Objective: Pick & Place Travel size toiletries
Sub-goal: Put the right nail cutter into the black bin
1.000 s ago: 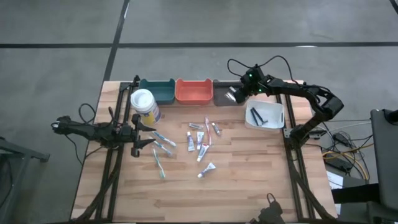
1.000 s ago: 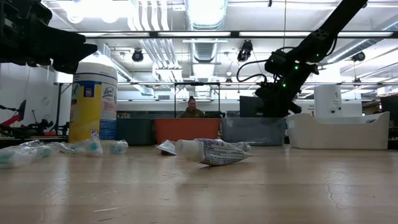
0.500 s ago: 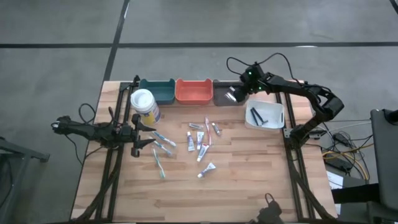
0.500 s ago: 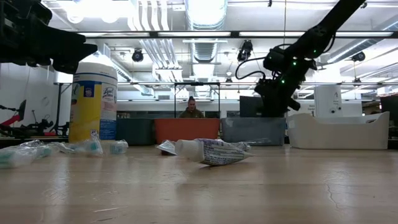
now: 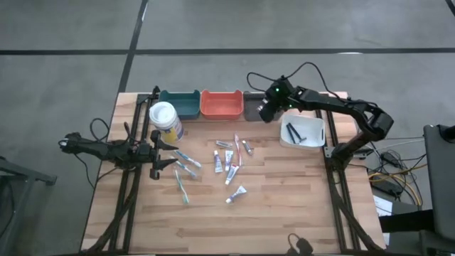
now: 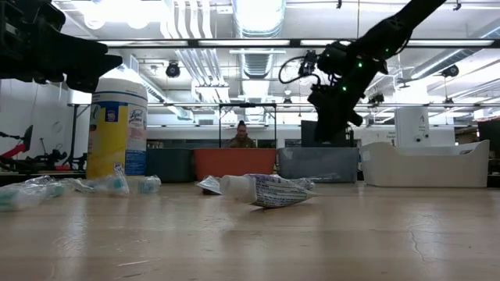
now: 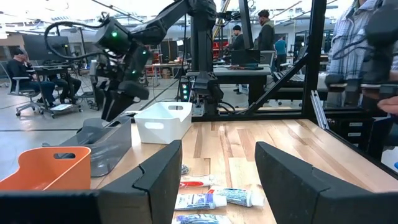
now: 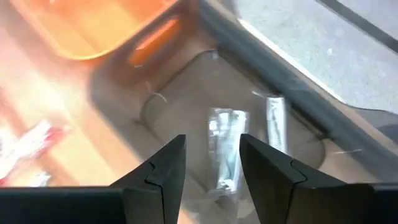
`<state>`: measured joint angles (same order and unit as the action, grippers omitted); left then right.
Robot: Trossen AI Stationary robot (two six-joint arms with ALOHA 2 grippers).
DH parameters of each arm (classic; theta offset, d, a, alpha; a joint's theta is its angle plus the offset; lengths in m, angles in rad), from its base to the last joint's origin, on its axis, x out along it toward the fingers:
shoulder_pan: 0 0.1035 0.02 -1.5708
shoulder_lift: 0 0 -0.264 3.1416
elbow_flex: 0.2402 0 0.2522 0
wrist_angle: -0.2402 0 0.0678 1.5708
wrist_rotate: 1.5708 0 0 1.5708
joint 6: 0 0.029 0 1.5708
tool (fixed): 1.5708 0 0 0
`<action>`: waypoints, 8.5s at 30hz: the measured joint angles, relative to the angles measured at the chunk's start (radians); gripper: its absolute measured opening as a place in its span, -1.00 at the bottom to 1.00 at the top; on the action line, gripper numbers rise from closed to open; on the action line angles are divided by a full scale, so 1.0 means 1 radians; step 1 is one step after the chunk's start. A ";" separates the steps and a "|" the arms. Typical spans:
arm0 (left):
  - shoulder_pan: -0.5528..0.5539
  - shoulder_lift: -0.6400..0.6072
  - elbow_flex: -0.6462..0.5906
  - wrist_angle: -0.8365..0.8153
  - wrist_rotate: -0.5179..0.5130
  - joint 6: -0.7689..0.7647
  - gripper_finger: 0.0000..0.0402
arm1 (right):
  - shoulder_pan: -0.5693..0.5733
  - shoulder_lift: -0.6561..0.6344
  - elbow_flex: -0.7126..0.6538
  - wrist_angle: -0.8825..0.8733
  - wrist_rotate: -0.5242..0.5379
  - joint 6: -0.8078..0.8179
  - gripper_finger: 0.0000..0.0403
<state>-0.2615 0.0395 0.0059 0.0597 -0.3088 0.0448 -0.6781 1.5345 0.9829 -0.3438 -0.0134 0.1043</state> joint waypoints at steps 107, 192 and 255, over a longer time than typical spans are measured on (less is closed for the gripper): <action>0.000 0.001 0.000 0.000 0.000 0.000 0.04 | 0.590 0.319 -0.008 0.115 0.214 0.469 -0.70; 0.000 0.003 0.000 0.000 0.000 0.000 0.04 | -0.020 -0.046 -0.071 0.172 0.191 -0.146 -0.73; 0.000 0.002 0.000 0.000 0.000 0.000 0.04 | -0.110 0.142 0.035 0.056 0.066 -0.140 -0.73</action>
<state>-0.2614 0.0418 0.0059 0.0597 -0.3088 0.0448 -0.7883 1.6770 1.0180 -0.2882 0.0523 -0.0357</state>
